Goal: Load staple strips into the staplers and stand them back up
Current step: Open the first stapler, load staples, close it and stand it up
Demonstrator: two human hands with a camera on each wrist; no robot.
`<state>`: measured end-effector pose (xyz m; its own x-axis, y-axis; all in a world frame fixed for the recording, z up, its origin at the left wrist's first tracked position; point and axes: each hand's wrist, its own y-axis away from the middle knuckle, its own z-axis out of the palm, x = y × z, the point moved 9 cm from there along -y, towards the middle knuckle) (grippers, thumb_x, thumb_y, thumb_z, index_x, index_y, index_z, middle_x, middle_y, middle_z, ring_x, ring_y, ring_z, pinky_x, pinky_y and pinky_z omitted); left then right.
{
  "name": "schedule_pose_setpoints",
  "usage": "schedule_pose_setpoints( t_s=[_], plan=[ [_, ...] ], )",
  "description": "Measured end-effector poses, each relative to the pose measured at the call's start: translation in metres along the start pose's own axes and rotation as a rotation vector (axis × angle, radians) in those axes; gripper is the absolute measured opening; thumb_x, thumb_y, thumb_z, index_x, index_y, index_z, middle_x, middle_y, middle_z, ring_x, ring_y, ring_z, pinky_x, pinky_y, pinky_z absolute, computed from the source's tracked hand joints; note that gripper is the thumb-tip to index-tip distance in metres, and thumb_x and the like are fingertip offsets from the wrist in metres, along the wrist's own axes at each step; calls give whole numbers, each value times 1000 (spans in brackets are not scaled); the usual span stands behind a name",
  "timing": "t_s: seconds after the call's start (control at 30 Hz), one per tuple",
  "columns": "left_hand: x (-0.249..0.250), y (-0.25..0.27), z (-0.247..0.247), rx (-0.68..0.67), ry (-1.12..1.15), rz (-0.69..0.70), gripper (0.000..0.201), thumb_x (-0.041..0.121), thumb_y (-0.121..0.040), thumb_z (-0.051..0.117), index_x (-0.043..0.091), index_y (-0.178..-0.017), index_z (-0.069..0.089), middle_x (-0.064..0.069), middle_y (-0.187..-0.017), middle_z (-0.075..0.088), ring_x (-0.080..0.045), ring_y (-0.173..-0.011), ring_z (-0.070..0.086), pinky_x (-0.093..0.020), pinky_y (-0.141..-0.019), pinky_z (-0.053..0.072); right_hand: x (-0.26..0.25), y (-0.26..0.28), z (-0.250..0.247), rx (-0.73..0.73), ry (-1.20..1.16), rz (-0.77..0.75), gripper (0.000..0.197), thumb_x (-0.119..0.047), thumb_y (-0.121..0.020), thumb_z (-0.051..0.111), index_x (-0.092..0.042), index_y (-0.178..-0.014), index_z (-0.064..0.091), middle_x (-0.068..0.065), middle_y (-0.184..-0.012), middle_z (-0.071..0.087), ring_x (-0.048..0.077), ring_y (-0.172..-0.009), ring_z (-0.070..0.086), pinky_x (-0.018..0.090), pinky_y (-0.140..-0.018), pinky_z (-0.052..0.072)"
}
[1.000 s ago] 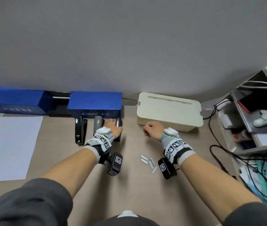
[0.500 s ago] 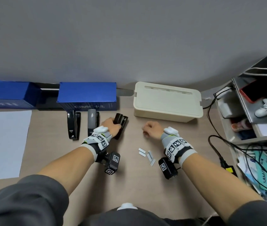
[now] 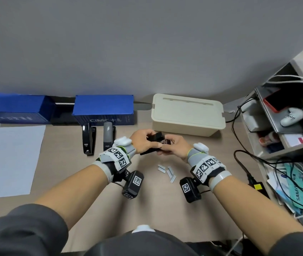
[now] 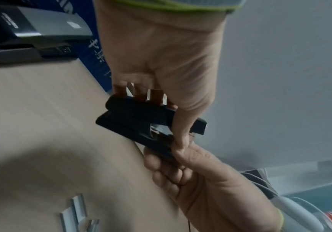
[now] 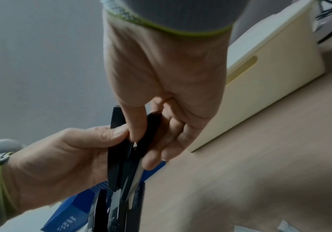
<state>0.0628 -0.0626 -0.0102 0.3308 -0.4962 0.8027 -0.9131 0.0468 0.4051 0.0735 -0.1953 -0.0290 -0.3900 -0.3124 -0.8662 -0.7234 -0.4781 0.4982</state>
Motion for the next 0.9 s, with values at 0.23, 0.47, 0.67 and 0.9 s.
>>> schedule_pose_setpoints(
  t_s=[0.23, 0.47, 0.67, 0.9],
  plan=[
    [0, 15, -21, 145, 392, -29, 19, 25, -84, 74, 21, -102, 68, -3, -104, 71, -21, -98, 63, -36, -83, 48, 17, 28, -37, 135, -140, 12, 27, 2, -88, 59, 0, -116, 58, 18, -95, 68, 20, -72, 74, 20, -61, 57],
    [-56, 37, -21, 257, 853, -344, 10, 19, -99, 54, 15, -108, 56, -12, -125, 68, -27, -105, 69, -43, -89, 51, 13, 39, -49, 245, -283, -34, 24, 8, -88, 57, -9, -104, 61, 8, -91, 69, 19, -71, 74, 19, -64, 59],
    [-57, 47, 6, 57, 966, -390, 39, 39, -97, 55, 13, -125, 63, -7, -123, 70, -23, -108, 69, -42, -106, 43, 6, 37, -25, 154, -314, -25, 24, 7, -89, 55, -11, -103, 61, 3, -86, 69, 19, -73, 74, 19, -66, 58],
    [-67, 56, 8, 140, 1087, -382, 32, 27, -96, 60, 9, -121, 60, -13, -118, 70, -29, -93, 74, -33, -85, 53, 25, 29, -10, 120, -194, 48, 28, 1, -89, 59, -13, -114, 56, 13, -86, 70, 12, -64, 71, 20, -60, 54]
  ],
)
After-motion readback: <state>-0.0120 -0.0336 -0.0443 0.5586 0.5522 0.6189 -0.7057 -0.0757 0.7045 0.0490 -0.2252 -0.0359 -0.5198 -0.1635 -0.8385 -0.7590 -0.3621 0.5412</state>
